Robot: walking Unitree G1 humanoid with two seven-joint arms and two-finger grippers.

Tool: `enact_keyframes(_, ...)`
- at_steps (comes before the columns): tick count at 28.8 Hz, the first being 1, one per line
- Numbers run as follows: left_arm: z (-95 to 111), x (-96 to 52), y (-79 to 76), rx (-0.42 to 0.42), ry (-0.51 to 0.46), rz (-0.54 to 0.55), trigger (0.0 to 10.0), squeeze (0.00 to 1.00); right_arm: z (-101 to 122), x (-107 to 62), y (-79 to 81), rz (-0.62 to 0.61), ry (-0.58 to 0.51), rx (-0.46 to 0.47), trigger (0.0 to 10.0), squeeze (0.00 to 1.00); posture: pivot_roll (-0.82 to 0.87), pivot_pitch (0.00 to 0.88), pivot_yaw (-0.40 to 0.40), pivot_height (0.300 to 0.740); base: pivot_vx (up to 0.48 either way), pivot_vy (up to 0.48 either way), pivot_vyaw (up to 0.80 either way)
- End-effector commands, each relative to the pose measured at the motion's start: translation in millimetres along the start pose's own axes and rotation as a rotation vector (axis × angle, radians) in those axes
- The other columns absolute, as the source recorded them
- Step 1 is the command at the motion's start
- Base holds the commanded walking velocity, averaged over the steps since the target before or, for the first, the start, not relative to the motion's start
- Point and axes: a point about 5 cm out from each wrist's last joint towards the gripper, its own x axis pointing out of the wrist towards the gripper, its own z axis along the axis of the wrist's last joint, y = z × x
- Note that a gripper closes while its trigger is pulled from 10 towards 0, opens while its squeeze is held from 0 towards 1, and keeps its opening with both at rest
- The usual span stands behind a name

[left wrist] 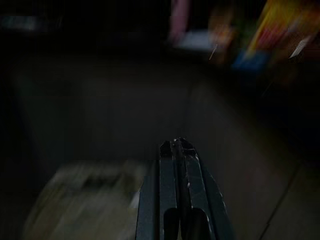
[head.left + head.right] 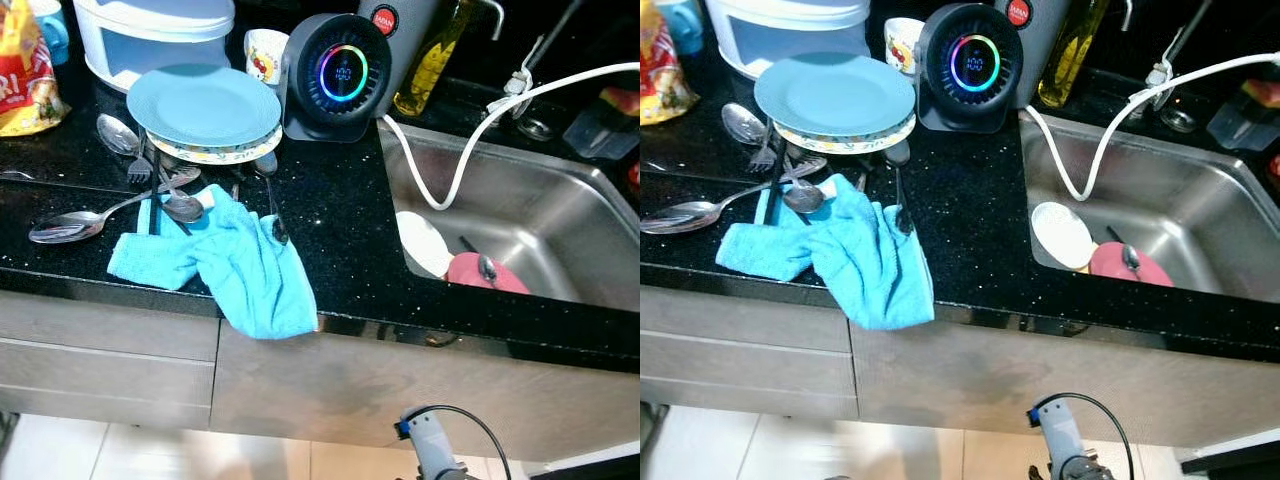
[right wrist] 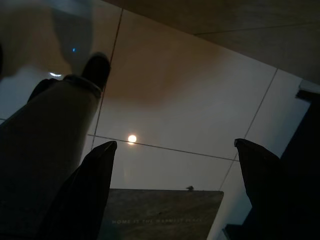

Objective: Kitchen organization

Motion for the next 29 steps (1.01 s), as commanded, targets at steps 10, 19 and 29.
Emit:
enact_keyframes(10, 78, -18.7, -83.7, -0.110, -0.224, -0.443, 10.0, 0.00, -20, -1.2, 1.9, -0.002, 0.054, 0.040, 10.0, 0.00, 0.33, 0.102, -0.141, 0.740, 0.000, 0.000, 0.00)
enact_keyframes(19, 98, -59.6, -156.4, -0.333, -0.174, -1.028, 10.0, 0.00, -25, -1.4, 3.8, -0.006, 0.057, 0.068, 10.0, 0.00, 0.30, 0.090, -0.129, 0.740, 0.000, 0.000, 0.00)
enact_keyframes(29, 72, -119.6, -197.3, -0.100, -0.164, -1.601, 10.0, 0.00, -32, -2.3, 3.8, -0.014, 0.069, 0.087, 10.0, 0.00, 0.27, 0.092, -0.124, 0.740, 0.000, 0.000, 0.00)
